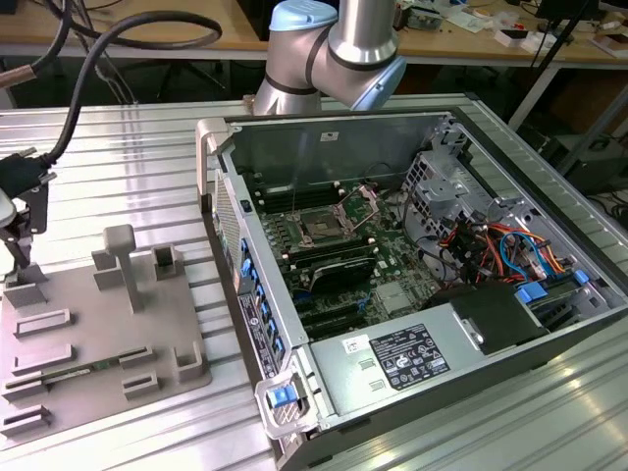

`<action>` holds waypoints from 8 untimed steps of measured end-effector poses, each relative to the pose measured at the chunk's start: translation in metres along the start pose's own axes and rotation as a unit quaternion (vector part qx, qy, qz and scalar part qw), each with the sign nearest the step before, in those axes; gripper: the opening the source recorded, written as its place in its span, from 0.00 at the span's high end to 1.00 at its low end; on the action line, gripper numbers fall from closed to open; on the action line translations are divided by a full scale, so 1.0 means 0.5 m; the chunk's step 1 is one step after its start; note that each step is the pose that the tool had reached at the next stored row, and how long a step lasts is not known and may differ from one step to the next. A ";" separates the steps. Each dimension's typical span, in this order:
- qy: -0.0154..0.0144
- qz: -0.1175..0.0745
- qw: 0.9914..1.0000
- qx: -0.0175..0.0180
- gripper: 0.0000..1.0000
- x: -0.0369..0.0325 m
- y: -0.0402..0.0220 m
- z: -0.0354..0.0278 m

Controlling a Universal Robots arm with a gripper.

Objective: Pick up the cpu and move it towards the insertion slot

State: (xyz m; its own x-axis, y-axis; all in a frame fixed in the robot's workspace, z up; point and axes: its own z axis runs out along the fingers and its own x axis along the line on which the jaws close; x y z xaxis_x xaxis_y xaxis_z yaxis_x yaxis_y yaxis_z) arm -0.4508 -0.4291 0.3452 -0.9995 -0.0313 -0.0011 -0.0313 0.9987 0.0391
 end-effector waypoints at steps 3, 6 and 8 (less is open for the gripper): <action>0.000 0.000 1.000 0.000 0.45 0.000 0.001 -0.013; 0.000 0.000 1.000 0.000 0.45 0.000 0.001 -0.031; 0.000 0.000 1.000 0.000 0.45 0.000 0.002 -0.040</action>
State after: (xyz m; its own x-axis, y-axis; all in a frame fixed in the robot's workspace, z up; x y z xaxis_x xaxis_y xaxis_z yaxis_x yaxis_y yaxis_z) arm -0.4508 -0.4291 0.3652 -0.9995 -0.0313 -0.0012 -0.0313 0.9987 0.0391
